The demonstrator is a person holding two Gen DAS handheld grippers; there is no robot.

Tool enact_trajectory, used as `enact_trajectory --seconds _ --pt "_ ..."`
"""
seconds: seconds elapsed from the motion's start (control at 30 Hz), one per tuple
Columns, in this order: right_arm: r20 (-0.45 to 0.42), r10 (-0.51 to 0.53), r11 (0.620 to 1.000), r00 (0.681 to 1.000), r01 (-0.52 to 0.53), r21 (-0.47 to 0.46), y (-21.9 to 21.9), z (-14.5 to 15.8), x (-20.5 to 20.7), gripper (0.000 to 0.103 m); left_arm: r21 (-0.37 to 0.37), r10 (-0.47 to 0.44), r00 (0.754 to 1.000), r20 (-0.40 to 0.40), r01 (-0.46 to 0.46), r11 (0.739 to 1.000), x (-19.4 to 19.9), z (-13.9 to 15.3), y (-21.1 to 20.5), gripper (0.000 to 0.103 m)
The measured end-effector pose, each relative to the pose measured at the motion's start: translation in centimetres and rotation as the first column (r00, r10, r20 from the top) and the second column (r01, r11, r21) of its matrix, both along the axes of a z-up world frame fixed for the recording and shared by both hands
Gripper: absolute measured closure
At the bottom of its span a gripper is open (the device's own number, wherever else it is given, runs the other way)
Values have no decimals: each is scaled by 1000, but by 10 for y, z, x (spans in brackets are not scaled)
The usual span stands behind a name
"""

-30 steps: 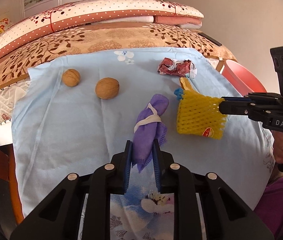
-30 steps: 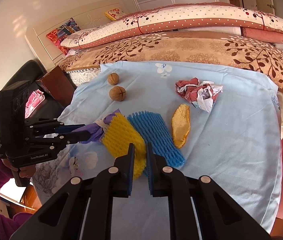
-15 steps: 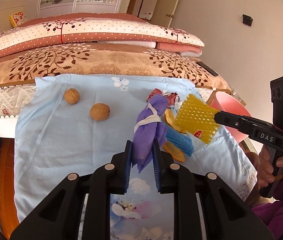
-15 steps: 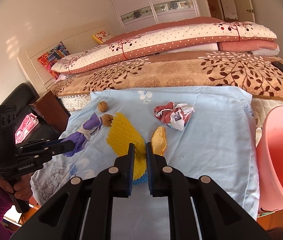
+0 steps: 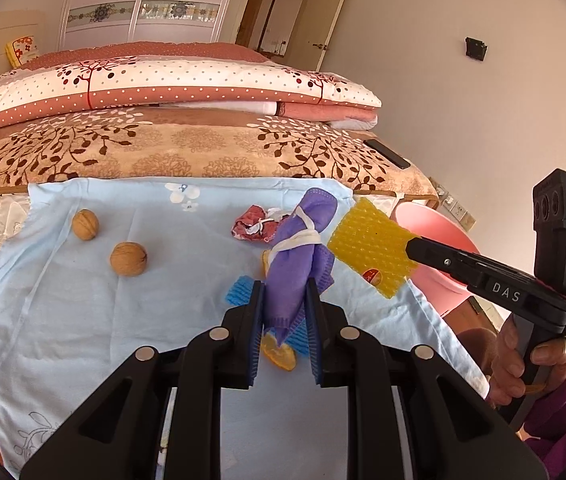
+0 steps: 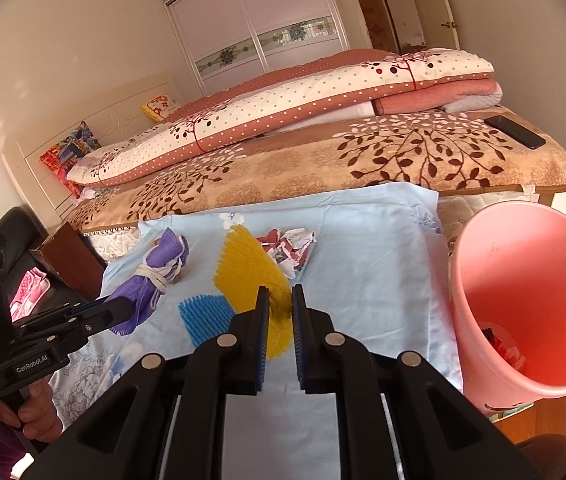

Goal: Collect trash
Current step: 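Carry the yellow foam net and purple cloth over the pink bucket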

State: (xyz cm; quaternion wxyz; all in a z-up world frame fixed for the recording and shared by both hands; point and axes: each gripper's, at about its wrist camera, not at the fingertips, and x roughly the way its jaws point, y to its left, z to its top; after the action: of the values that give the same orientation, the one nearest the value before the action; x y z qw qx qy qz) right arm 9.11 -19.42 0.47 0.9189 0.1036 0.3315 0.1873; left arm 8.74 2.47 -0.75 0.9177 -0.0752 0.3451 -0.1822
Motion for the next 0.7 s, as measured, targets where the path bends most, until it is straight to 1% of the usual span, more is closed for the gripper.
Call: enact_trajectory --seconds 0.17,0.37,0.57,0.7 --pt "7 -53 999 999 53 9 -18 0 -1 92 -21 -5 1000 0 5 1000 8 4 -15 84" --pt "4 -110 993 994 110 34 -46 -2 -2 92 -26 -37 999 8 38 999 15 10 -39 84" --pt "5 -172 983 985 172 58 -75 0 -5 92 -26 -70 997 12 70 997 23 13 -64 84" --pt "15 -215 975 977 214 58 -93 1 -8 92 -30 -88 996 11 88 996 28 15 -80 84"
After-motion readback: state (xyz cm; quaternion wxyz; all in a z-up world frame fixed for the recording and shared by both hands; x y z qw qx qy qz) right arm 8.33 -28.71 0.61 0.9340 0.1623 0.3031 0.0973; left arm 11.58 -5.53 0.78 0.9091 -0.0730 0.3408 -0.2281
